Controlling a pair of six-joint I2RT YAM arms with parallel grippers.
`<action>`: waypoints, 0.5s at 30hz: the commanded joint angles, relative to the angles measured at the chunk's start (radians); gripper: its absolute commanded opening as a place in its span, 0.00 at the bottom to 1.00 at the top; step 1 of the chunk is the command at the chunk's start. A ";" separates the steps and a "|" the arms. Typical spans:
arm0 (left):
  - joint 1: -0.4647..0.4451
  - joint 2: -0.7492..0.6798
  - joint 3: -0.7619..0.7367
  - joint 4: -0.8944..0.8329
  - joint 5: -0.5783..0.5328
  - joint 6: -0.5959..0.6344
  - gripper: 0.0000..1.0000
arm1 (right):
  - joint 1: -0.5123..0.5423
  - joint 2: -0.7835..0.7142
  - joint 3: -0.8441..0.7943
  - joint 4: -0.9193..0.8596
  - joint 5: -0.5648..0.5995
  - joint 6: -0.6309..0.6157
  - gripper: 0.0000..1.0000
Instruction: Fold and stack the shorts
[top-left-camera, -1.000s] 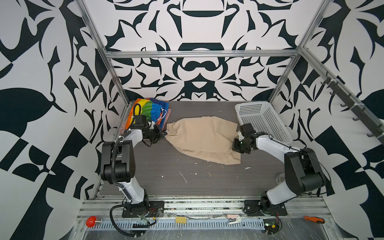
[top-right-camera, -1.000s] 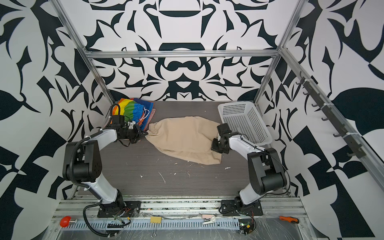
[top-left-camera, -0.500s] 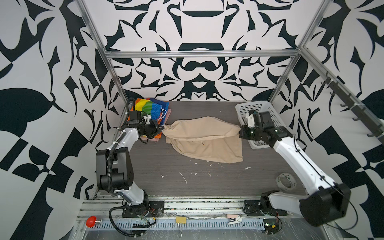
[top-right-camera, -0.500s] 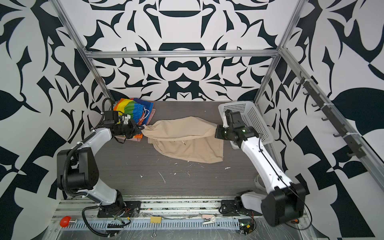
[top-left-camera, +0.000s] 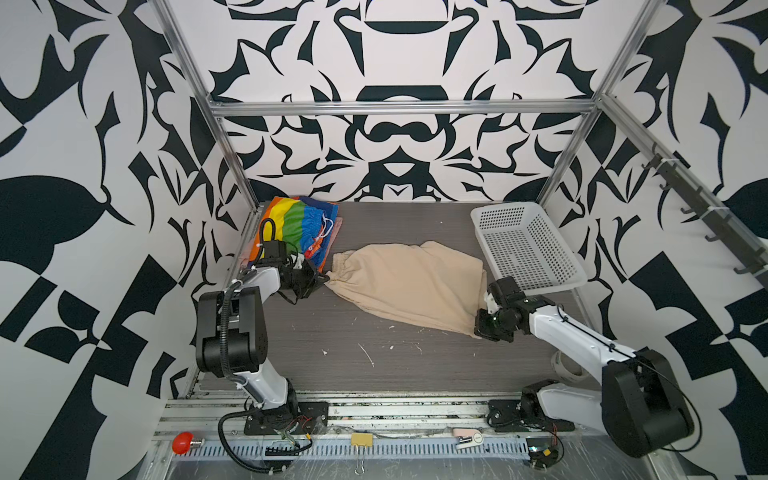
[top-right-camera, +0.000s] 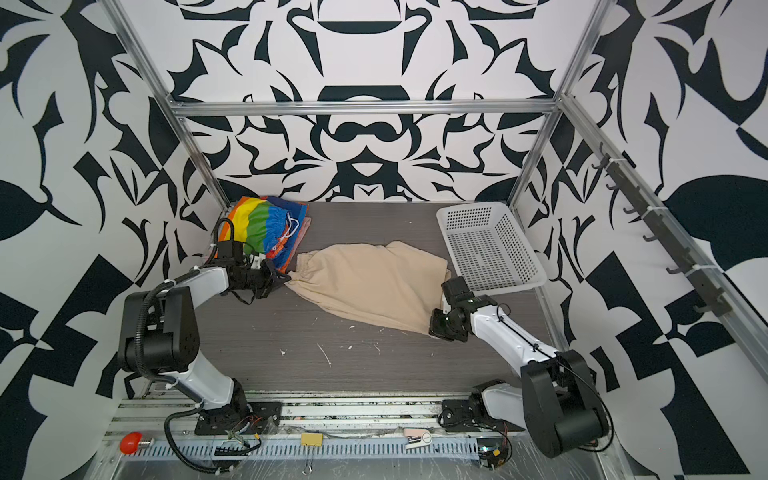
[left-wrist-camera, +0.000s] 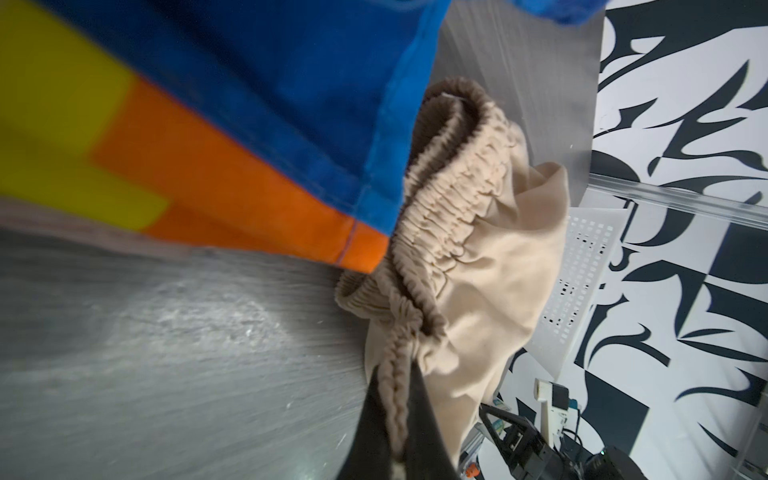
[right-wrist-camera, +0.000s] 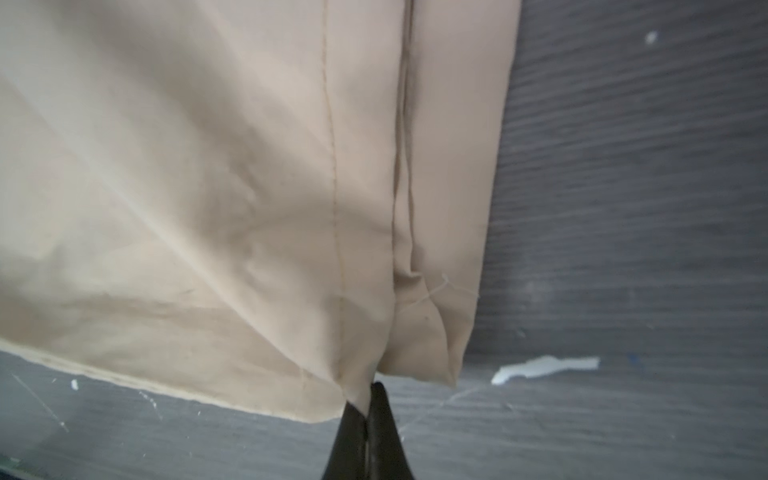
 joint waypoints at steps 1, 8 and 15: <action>0.007 -0.001 -0.004 -0.018 -0.038 0.038 0.00 | 0.000 -0.012 -0.008 0.042 0.037 0.014 0.00; 0.007 -0.028 -0.018 -0.028 -0.071 0.042 0.07 | 0.000 -0.018 -0.001 0.023 0.122 0.029 0.00; 0.006 -0.128 -0.049 -0.065 -0.097 0.068 0.52 | 0.002 -0.007 0.058 -0.030 0.126 0.016 0.18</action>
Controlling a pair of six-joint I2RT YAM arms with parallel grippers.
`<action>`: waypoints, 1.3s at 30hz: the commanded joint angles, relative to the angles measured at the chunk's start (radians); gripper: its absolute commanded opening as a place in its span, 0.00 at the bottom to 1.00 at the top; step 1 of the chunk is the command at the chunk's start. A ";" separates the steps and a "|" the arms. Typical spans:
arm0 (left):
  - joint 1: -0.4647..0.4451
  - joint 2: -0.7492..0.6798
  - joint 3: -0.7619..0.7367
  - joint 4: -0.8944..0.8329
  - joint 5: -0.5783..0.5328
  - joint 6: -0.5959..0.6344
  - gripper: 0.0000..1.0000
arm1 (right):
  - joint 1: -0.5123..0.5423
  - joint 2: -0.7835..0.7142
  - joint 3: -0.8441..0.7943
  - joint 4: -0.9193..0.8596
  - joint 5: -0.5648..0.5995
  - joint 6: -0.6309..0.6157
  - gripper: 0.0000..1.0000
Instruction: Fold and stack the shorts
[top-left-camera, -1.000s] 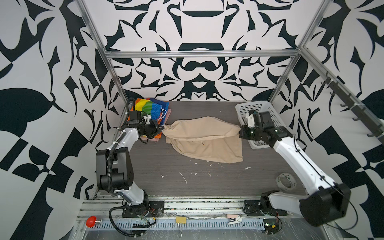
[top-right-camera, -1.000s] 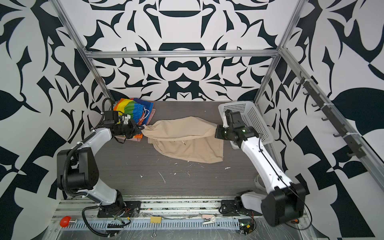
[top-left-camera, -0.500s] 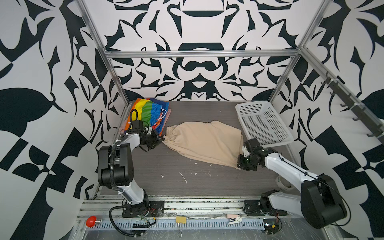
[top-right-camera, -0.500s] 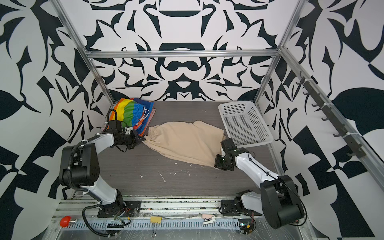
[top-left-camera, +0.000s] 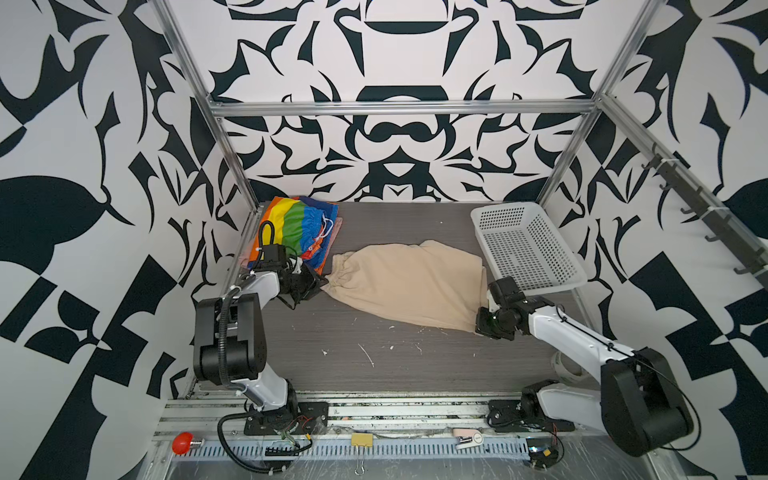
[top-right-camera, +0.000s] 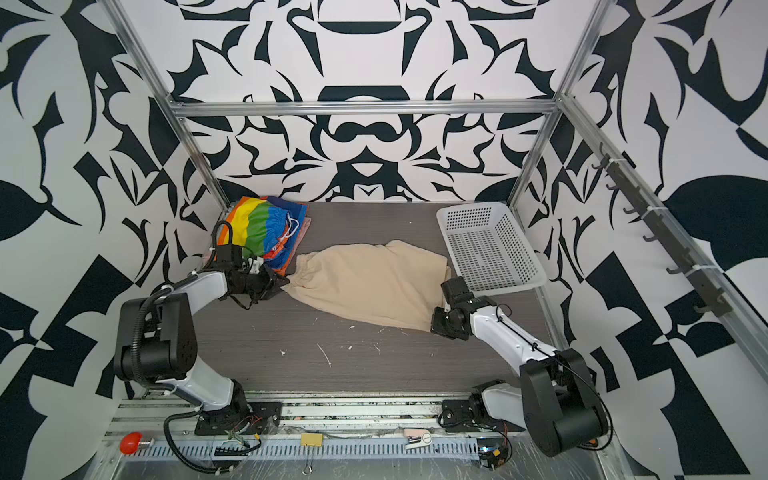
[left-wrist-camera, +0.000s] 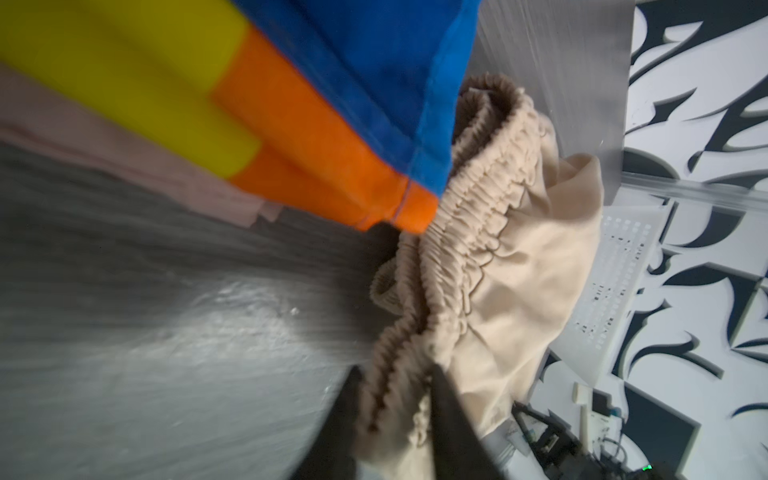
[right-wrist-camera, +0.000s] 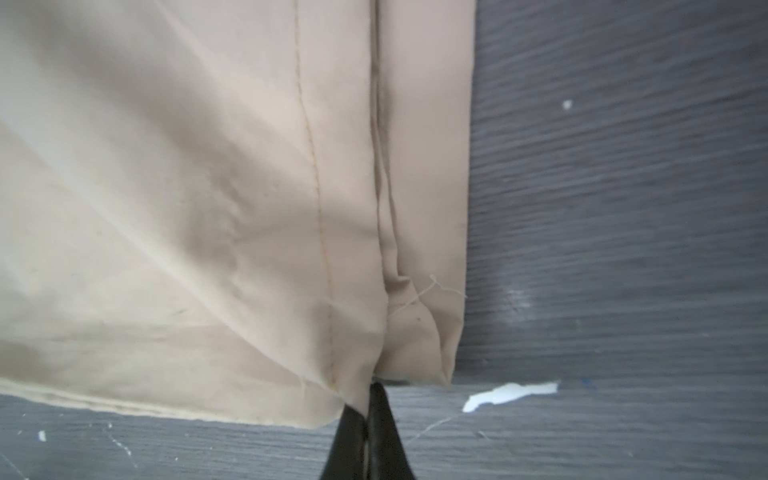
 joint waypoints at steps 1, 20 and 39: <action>0.002 -0.078 0.006 -0.049 -0.040 0.032 0.93 | 0.004 -0.019 0.075 -0.064 0.034 -0.003 0.23; -0.336 0.165 0.325 0.031 -0.084 -0.083 0.99 | 0.103 0.335 0.451 0.181 -0.113 0.031 0.82; -0.234 0.079 -0.022 0.046 -0.110 -0.021 0.99 | -0.028 0.670 0.618 0.108 -0.085 -0.135 0.84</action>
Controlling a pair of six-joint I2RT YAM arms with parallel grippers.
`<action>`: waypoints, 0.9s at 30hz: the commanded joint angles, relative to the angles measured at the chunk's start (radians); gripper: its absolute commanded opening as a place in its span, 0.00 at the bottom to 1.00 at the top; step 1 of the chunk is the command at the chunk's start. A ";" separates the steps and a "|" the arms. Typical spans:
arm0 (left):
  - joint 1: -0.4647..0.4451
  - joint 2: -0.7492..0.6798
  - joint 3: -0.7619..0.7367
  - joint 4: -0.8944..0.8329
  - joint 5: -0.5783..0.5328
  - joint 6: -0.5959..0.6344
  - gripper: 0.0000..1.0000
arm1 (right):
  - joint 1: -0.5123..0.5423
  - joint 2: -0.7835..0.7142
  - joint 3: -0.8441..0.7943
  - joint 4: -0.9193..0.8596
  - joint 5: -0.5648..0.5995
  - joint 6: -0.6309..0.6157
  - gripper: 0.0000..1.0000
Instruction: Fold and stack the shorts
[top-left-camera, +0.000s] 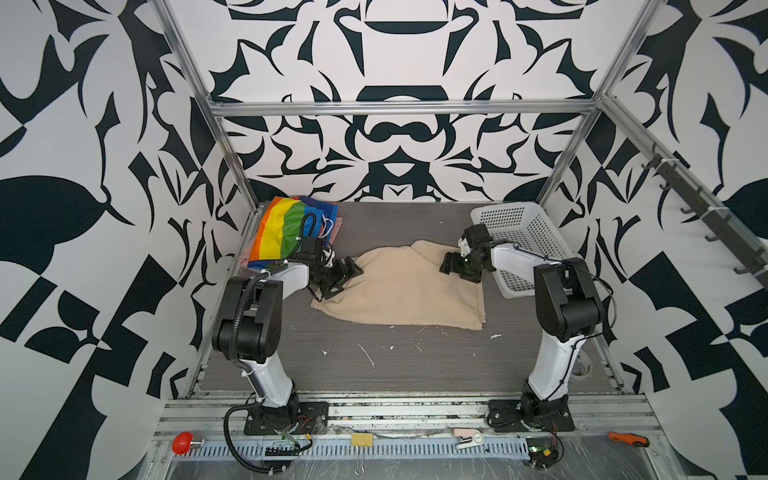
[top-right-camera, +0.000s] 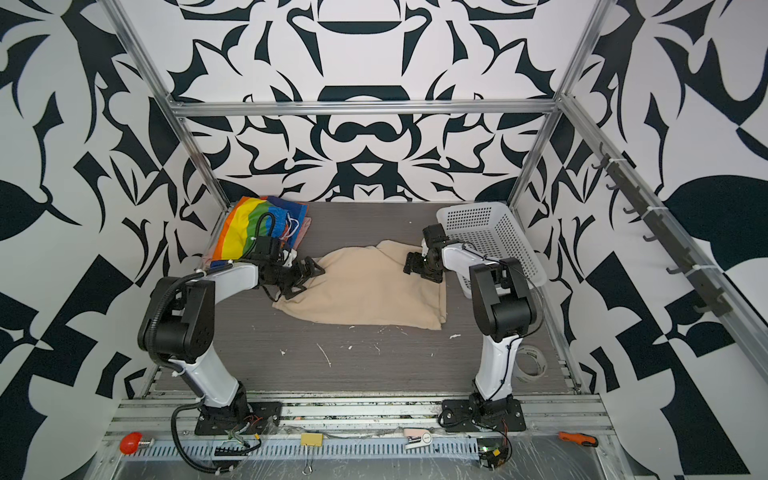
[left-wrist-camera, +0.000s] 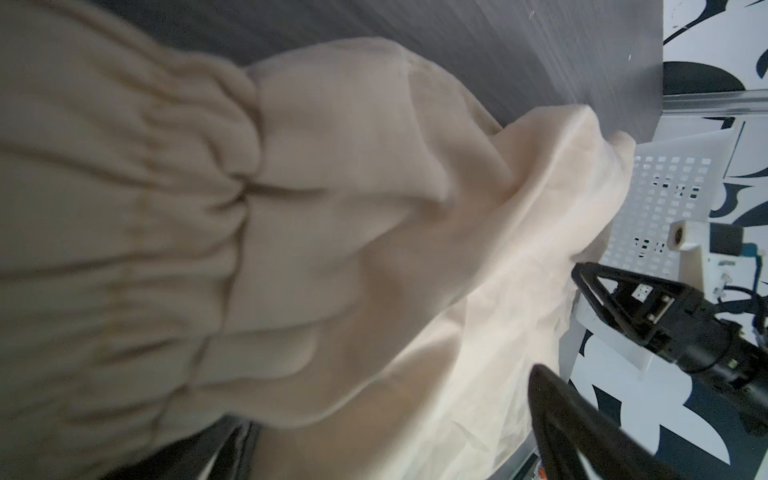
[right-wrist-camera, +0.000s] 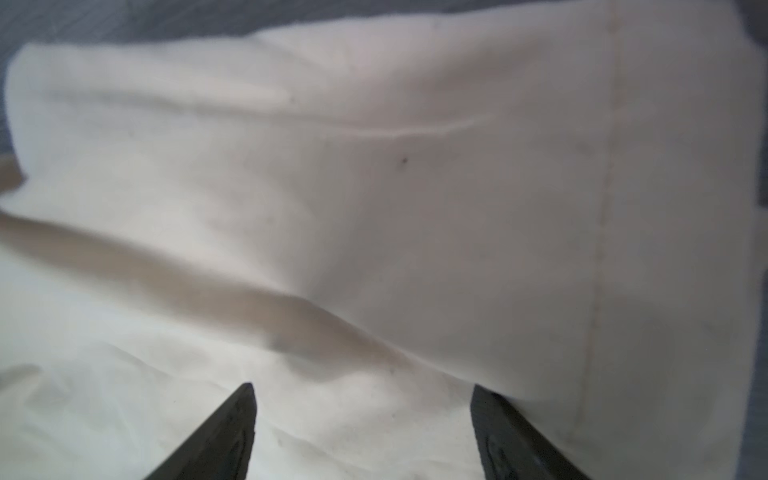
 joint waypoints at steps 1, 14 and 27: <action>0.029 -0.065 -0.103 -0.082 -0.032 0.025 0.99 | 0.009 -0.028 -0.047 -0.040 0.032 -0.030 0.84; 0.173 -0.259 -0.145 -0.180 -0.050 0.067 0.99 | 0.089 -0.320 -0.170 -0.089 0.015 -0.002 0.85; -0.197 -0.158 0.028 -0.123 -0.093 -0.097 0.99 | 0.132 -0.090 0.050 -0.020 -0.116 0.076 0.87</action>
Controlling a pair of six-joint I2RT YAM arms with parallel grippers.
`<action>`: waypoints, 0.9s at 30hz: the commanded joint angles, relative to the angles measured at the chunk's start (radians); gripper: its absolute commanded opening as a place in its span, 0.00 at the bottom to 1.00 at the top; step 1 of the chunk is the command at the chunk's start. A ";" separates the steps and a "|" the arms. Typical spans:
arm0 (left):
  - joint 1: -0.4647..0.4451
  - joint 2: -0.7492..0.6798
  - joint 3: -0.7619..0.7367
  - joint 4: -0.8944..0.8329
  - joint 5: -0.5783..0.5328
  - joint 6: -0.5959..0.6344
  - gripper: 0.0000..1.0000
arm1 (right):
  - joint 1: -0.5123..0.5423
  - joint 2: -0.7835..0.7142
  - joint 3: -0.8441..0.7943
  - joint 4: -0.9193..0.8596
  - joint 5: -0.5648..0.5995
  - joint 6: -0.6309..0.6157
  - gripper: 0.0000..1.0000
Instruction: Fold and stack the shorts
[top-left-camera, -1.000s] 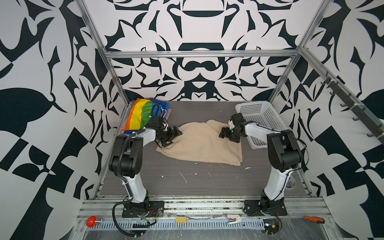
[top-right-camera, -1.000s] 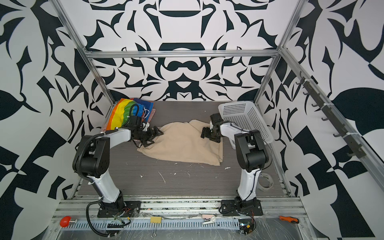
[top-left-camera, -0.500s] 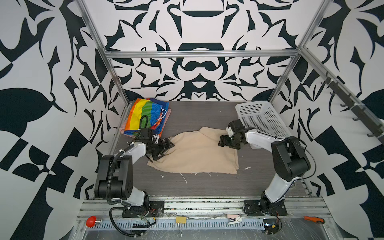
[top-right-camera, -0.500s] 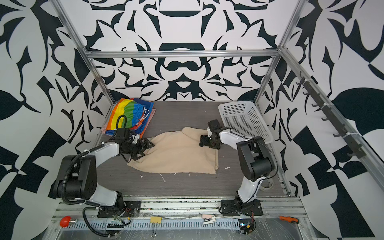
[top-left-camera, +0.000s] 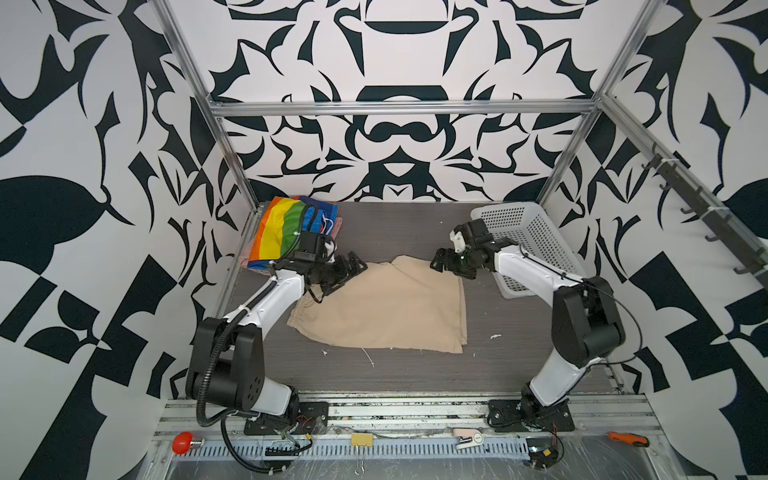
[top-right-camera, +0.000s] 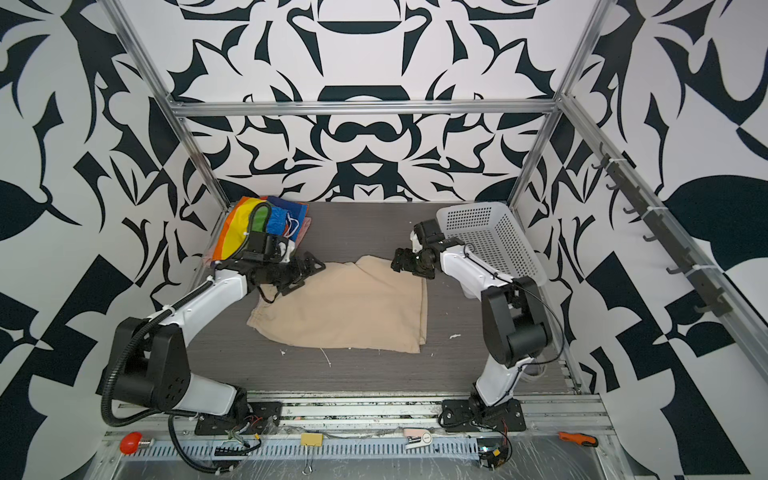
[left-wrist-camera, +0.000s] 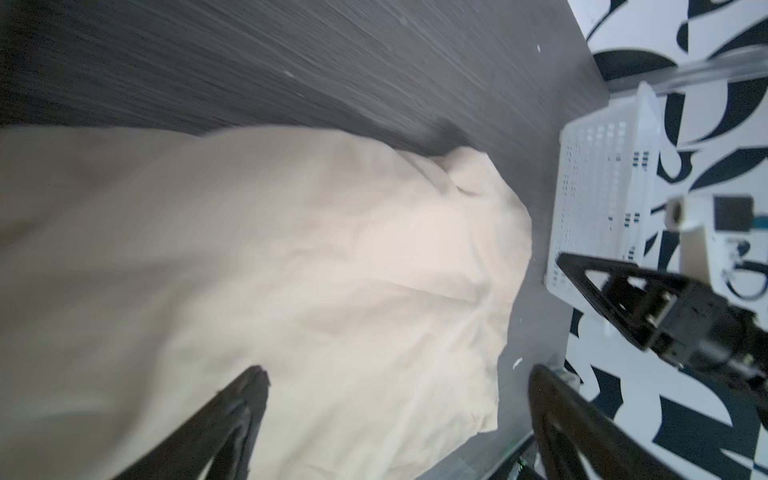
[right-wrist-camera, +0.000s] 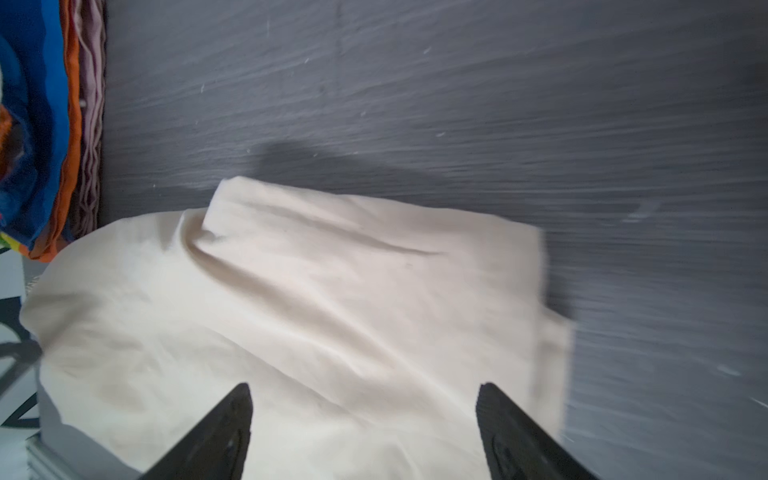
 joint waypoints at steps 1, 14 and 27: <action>-0.045 0.083 -0.024 0.007 -0.002 -0.057 0.99 | 0.016 0.075 0.054 0.033 -0.057 0.033 0.87; 0.075 0.118 -0.132 0.048 0.027 0.013 0.99 | -0.093 0.301 0.232 -0.065 0.048 -0.111 0.87; -0.053 0.094 0.109 -0.074 -0.008 0.032 0.99 | -0.104 0.009 0.055 -0.093 0.061 -0.100 0.87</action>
